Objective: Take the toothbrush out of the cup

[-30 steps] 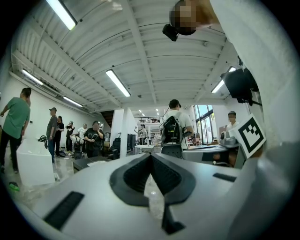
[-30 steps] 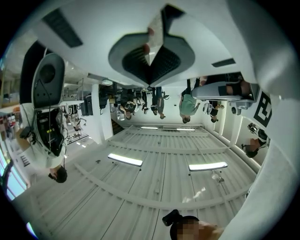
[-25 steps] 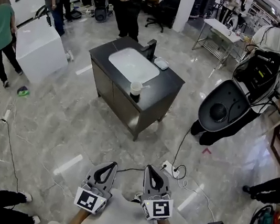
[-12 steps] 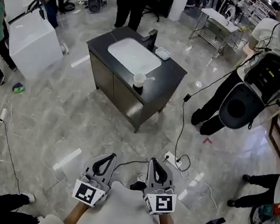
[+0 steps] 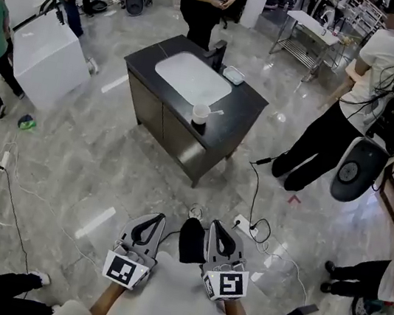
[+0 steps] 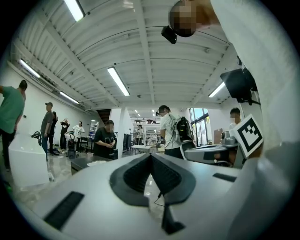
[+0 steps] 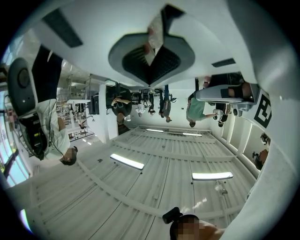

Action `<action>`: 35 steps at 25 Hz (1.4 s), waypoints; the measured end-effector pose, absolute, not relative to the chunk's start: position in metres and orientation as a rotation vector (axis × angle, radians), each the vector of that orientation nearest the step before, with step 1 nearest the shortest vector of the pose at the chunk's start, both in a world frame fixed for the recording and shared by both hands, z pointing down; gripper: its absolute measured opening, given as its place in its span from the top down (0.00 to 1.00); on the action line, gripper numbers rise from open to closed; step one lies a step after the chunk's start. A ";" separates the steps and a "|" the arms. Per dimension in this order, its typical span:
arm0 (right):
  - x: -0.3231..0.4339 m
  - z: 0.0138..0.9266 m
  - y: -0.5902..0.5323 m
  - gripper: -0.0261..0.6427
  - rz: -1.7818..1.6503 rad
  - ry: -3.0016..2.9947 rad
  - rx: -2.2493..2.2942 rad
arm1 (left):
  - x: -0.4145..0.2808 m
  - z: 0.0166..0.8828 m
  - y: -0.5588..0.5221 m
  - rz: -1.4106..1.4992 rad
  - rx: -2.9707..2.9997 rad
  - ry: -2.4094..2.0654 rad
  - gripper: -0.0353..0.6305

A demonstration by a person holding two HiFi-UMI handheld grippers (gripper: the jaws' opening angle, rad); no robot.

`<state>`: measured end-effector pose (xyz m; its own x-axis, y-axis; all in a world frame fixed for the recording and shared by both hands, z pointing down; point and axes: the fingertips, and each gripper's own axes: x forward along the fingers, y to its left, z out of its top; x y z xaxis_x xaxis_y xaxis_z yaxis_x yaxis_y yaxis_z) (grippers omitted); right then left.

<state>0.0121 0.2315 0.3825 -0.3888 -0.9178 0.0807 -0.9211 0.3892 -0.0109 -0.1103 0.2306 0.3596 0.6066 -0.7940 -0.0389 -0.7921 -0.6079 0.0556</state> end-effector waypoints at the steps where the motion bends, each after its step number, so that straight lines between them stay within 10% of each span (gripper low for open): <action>1: 0.011 0.383 0.229 0.95 0.082 -2.571 1.697 | -0.111 0.361 0.229 -0.081 2.792 -1.383 0.95; 35: 0.056 0.368 -0.026 0.95 0.092 -2.708 1.592 | -0.070 0.354 -0.021 0.102 2.802 -1.559 0.95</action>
